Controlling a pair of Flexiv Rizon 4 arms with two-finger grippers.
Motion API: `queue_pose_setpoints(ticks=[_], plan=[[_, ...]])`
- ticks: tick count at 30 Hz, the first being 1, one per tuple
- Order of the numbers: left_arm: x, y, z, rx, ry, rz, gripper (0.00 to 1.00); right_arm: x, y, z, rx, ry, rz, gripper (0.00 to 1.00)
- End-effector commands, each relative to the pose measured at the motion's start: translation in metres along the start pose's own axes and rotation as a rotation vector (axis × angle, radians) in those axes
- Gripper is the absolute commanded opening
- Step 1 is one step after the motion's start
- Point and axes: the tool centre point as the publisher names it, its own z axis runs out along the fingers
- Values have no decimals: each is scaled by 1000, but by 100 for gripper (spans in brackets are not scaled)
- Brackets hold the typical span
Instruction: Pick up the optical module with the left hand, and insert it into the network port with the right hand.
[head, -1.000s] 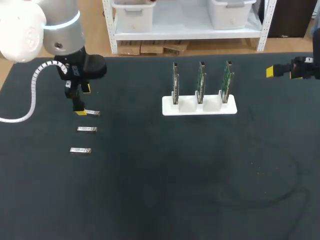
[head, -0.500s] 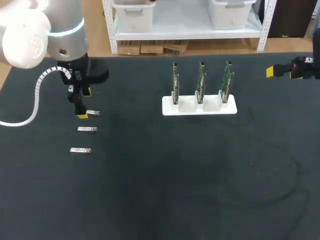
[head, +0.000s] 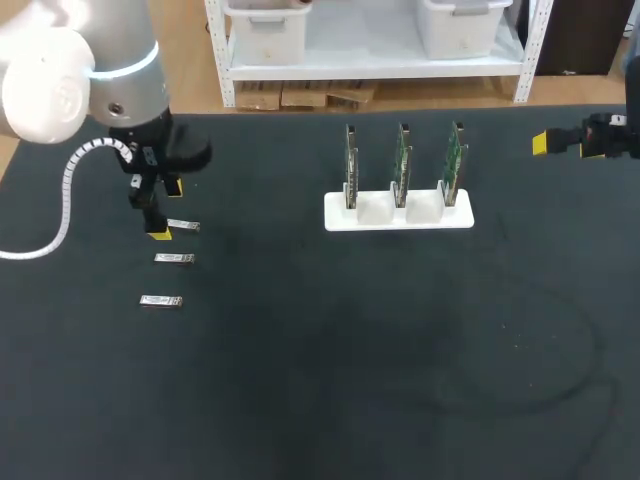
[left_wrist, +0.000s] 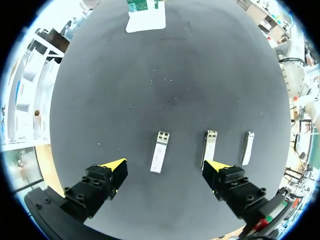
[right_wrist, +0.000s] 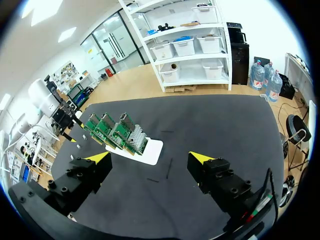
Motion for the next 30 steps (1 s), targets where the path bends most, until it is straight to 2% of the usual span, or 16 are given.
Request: queue_pose_setpoints(ticks=[1, 18, 30], plan=[[1, 7, 2, 8, 3, -8, 100, 0, 0, 0, 0, 0, 0, 100], [-1, 15, 23, 19, -2, -19, 100, 0, 0, 0, 0, 0, 0, 100], [2, 11, 29, 28, 23, -14, 100, 0, 0, 0, 0, 0, 0, 100]])
